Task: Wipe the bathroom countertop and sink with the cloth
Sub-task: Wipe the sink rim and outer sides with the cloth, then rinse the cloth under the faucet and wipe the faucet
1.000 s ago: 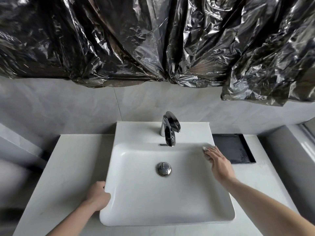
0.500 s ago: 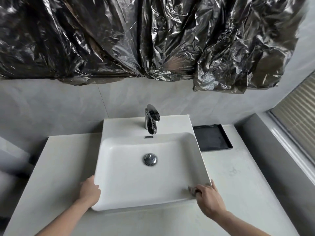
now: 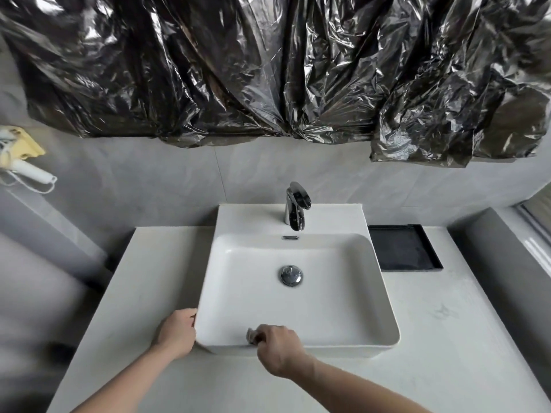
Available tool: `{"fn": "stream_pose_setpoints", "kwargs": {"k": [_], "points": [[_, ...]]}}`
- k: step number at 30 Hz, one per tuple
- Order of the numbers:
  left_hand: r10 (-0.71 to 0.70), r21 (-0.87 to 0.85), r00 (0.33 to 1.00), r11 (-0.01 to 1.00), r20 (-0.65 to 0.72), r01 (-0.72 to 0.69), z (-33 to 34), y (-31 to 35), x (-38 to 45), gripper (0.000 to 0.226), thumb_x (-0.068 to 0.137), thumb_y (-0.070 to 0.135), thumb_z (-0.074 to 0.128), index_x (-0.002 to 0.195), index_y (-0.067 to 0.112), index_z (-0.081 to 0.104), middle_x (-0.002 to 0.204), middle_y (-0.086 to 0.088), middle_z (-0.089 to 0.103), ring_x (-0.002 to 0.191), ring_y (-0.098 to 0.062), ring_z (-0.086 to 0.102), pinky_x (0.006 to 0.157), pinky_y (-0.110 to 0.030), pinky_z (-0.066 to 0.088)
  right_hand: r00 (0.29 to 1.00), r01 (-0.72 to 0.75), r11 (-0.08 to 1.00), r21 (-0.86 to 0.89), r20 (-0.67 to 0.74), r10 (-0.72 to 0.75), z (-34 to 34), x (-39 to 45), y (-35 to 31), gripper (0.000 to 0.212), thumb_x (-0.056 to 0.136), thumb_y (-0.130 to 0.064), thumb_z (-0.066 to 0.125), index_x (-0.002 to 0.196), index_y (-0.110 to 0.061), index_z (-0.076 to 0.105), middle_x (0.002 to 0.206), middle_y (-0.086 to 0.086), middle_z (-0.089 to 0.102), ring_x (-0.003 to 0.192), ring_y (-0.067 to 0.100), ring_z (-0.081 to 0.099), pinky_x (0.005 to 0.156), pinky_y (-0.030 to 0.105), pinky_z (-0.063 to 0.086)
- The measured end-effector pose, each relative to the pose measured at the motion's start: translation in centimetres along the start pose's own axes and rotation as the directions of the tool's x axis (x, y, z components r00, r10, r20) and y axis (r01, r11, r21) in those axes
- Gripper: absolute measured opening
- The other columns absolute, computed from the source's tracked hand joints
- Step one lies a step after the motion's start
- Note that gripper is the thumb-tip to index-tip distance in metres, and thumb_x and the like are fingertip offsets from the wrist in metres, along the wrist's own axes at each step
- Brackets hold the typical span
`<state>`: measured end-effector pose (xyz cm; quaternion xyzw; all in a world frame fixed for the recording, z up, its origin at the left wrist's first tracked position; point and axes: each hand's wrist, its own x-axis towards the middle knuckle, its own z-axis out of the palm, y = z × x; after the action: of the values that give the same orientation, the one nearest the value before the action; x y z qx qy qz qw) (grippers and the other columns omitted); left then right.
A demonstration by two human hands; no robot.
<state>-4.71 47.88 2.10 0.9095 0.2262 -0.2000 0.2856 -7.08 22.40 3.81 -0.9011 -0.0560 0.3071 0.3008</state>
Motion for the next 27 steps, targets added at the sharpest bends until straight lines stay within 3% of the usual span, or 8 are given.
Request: {"fn": "stream_pose_setpoints", "kwargs": {"k": [7, 9, 12, 15, 17, 19, 22, 27], "points": [[-0.033, -0.233, 0.989, 0.97, 0.141, 0.066, -1.5, -0.4, -2.8, 0.054, 0.088, -0.007, 0.039, 0.1, 0.034, 0.073, 0.098, 0.017, 0.077, 0.069, -0.01, 0.076, 0.062, -0.025, 0.051, 0.989, 0.09, 0.996, 0.025, 0.118, -0.092, 2.5, 2.4, -7.2, 0.046, 0.088, -0.012, 0.044, 0.125, -0.026, 0.067, 0.135, 0.007, 0.067, 0.124, 0.034, 0.059, 0.101, 0.029, 0.044], [-0.011, -0.226, 0.987, 0.973, 0.158, 0.047, -1.9, -0.8, -3.1, 0.058, 0.085, -0.007, 0.036, 0.095, 0.036, 0.073, 0.095, 0.022, 0.077, 0.077, -0.018, 0.076, 0.061, -0.027, 0.051, 0.98, 0.086, 0.993, 0.079, 0.172, -0.099, 2.2, 2.5, -8.3, 0.037, 0.09, -0.013, 0.045, 0.116, -0.023, 0.069, 0.127, 0.007, 0.069, 0.119, 0.032, 0.061, 0.096, 0.029, 0.045], [0.039, -0.217, 0.988, 0.976, 0.153, -0.005, -2.1, -1.7, -3.1, 0.058, 0.081, -0.006, 0.037, 0.095, 0.037, 0.073, 0.102, 0.022, 0.075, 0.1, -0.019, 0.074, 0.075, -0.026, 0.058, 0.972, 0.062, 0.942, 0.331, 0.196, -0.133, 1.5, 2.9, -7.8, 0.014, 0.079, -0.021, 0.051, 0.076, -0.028, 0.062, 0.097, -0.002, 0.065, 0.092, 0.021, 0.06, 0.088, 0.033, 0.049], [0.134, -0.179, 0.987, 0.977, 0.084, -0.117, -2.2, -1.0, -3.6, 0.048, 0.087, 0.003, 0.048, 0.11, 0.042, 0.064, 0.117, 0.02, 0.07, 0.107, -0.005, 0.068, 0.098, -0.025, 0.052, 0.98, 0.051, 0.772, 0.634, 0.118, -0.161, -0.2, 2.6, -5.8, 0.021, 0.089, -0.013, 0.057, 0.075, -0.029, 0.06, 0.09, 0.006, 0.059, 0.086, 0.02, 0.068, 0.092, 0.04, 0.056], [0.203, -0.262, 0.979, 0.946, 0.014, -0.192, -2.5, 1.0, -4.7, 0.039, 0.093, 0.01, 0.057, 0.112, 0.044, 0.062, 0.119, 0.02, 0.069, 0.102, -0.003, 0.069, 0.095, -0.025, 0.052, 0.986, 0.103, 0.699, 0.708, 0.019, -0.164, -1.9, 1.8, -5.1, 0.019, 0.1, -0.017, 0.062, 0.117, -0.026, 0.06, 0.095, 0.005, 0.069, 0.094, 0.021, 0.076, 0.095, 0.039, 0.059], [0.258, -0.408, 0.966, 0.88, -0.02, -0.243, -2.5, 3.5, -5.7, 0.032, 0.094, 0.013, 0.064, 0.114, 0.039, 0.067, 0.119, 0.017, 0.07, 0.102, -0.006, 0.069, 0.094, -0.03, 0.054, 0.983, 0.159, 0.642, 0.75, -0.058, -0.176, -3.8, 0.9, -4.6, 0.048, 0.099, -0.015, 0.068, 0.14, -0.02, 0.045, 0.102, 0.004, 0.074, 0.097, 0.022, 0.078, 0.093, 0.037, 0.061], [0.318, -0.545, 0.948, 0.797, 0.009, -0.262, -2.2, 7.0, -7.0, 0.026, 0.096, 0.016, 0.067, 0.12, 0.027, 0.068, 0.12, 0.014, 0.07, 0.105, -0.012, 0.068, 0.092, -0.032, 0.056, 0.974, 0.224, 0.655, 0.721, -0.157, -0.161, -7.0, -1.0, -4.2, 0.048, 0.096, -0.013, 0.072, 0.138, -0.015, 0.051, 0.111, 0.008, 0.075, 0.102, 0.025, 0.076, 0.096, 0.04, 0.06], [0.44, -0.601, 0.898, 0.711, -0.027, -0.366, -3.2, 11.5, -8.7, 0.017, 0.097, 0.027, 0.067, 0.101, 0.041, 0.075, 0.102, 0.009, 0.076, 0.095, -0.016, 0.072, 0.076, -0.029, 0.054, 0.947, 0.302, 0.739, 0.603, -0.279, -0.159, -10.9, -4.1, -3.7, 0.03, 0.088, -0.02, 0.082, 0.115, -0.018, 0.071, 0.104, -0.002, 0.079, 0.094, 0.013, 0.074, 0.087, 0.035, 0.062]]}}
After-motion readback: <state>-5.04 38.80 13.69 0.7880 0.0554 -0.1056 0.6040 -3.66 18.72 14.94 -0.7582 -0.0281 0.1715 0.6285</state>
